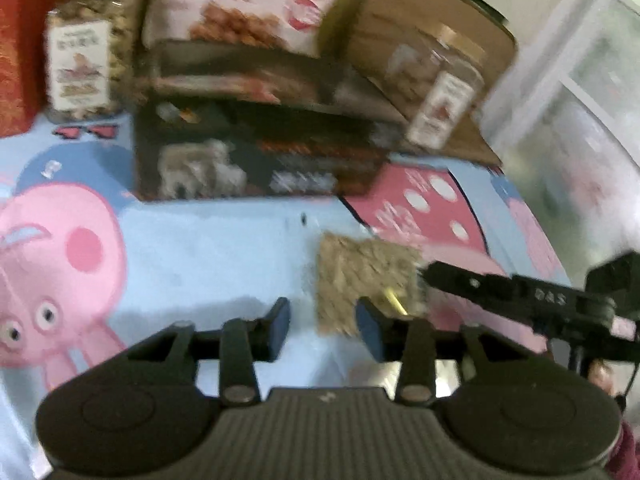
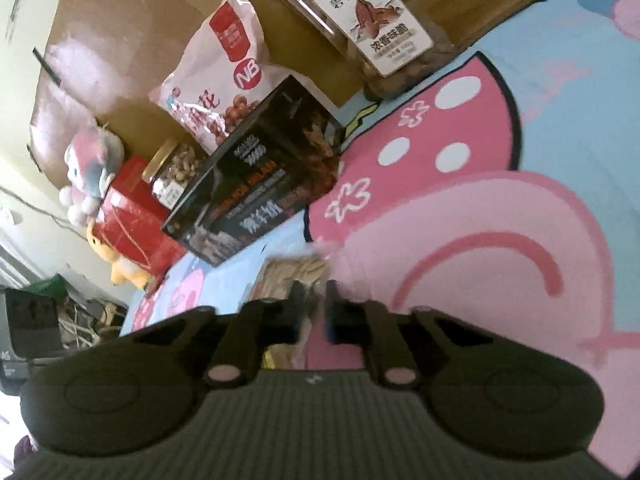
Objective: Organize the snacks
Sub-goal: 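Reach the left gripper to the clear nut bag and grasp it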
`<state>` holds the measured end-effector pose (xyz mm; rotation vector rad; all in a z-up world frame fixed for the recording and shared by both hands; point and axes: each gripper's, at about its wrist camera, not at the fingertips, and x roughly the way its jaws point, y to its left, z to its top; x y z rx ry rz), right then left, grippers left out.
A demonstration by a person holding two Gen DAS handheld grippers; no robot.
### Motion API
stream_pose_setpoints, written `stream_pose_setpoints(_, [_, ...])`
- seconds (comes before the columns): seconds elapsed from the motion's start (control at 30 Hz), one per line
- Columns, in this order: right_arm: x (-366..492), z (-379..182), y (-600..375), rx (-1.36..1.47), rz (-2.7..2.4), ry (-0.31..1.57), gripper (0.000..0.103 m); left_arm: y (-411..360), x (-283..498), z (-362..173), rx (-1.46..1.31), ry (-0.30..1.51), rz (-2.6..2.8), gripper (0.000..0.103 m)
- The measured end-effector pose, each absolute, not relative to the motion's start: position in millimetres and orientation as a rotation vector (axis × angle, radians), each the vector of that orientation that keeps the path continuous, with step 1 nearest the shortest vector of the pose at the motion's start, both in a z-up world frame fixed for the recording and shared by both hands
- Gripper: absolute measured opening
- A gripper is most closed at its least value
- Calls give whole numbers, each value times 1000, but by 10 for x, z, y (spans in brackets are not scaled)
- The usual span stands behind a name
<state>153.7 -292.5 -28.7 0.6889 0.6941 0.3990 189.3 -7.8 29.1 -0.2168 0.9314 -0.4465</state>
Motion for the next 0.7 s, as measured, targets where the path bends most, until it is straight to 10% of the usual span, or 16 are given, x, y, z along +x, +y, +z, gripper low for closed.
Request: stream_pose_setpoints(0.7, [1838,-327,-2965,666,478,737,24,-97,2301,48,-536,999,-569,57])
